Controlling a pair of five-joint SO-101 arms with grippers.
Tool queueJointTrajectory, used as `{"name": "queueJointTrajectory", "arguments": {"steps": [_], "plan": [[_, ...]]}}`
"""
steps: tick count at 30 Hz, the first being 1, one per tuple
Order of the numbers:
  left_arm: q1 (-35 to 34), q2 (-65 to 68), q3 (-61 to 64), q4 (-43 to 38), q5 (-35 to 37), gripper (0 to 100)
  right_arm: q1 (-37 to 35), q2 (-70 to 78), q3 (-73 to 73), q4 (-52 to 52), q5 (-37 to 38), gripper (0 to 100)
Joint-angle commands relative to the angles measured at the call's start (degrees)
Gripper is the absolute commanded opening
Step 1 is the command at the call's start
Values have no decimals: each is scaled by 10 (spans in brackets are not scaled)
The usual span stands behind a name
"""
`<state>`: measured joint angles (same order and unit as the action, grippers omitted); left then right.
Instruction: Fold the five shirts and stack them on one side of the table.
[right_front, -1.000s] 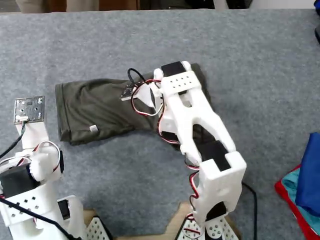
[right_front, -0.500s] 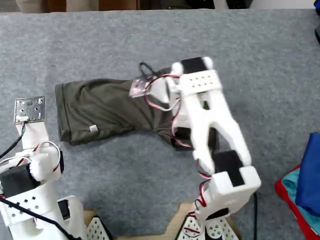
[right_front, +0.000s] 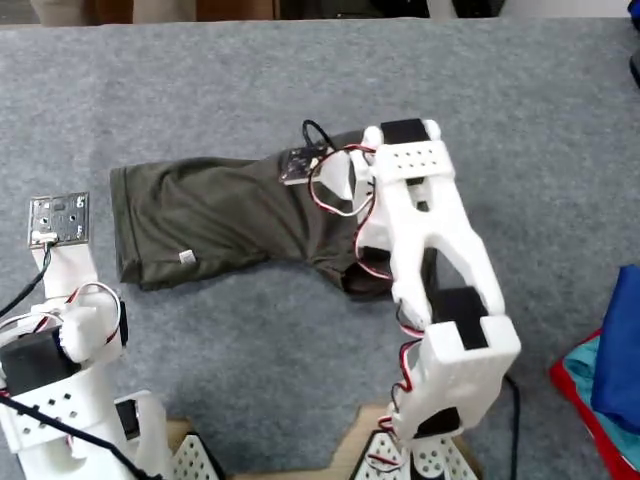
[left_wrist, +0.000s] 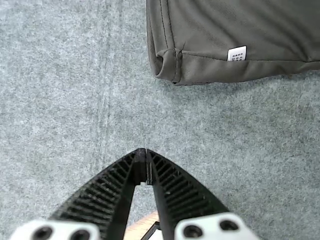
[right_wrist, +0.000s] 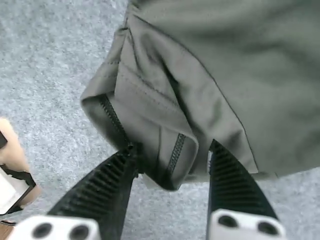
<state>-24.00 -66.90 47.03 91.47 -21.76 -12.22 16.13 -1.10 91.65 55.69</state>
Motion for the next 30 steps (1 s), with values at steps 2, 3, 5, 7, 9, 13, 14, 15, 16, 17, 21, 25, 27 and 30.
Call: {"name": "queueJointTrajectory", "arguments": {"steps": [2, 3, 5, 7, 9, 13, 14, 15, 16, 17, 21, 25, 27, 30], "plan": [[-4, -5, 10, -6, -4, 24, 2, 6, 1, -13, -7, 200], [-4, -5, 11, -6, -4, 24, 1, 9, 1, -13, -7, 173], [-4, -5, 12, -5, -4, 24, 0, 15, 1, -12, -7, 101], [-4, -5, 12, -6, -4, 24, 1, 20, 1, -11, -7, 33], [-4, -5, 12, -9, -4, 24, 2, 22, 1, -10, -7, 8], [-4, -5, 10, -9, -4, 24, 2, 19, 2, -9, -7, 12], [-3, -5, 10, -9, -4, 24, 2, 19, 2, -8, -7, 12], [-3, -5, 10, -9, -4, 24, 2, 19, 1, -1, -7, 12], [-3, -5, 10, -9, -4, 24, 2, 21, 0, 8, -6, 12], [-3, -5, 10, -9, -4, 24, 0, 21, 0, 16, -5, 12], [-3, -5, 10, -9, -4, 24, 0, 19, 1, 32, -4, 12], [-3, -5, 10, -9, -4, 24, -1, 18, 0, 60, -4, 12], [-4, -5, 10, -9, -4, 24, 0, 17, -3, 65, 9, 12], [-4, -5, 10, -9, -4, 24, 4, 17, -41, 56, 13, 11]]}}
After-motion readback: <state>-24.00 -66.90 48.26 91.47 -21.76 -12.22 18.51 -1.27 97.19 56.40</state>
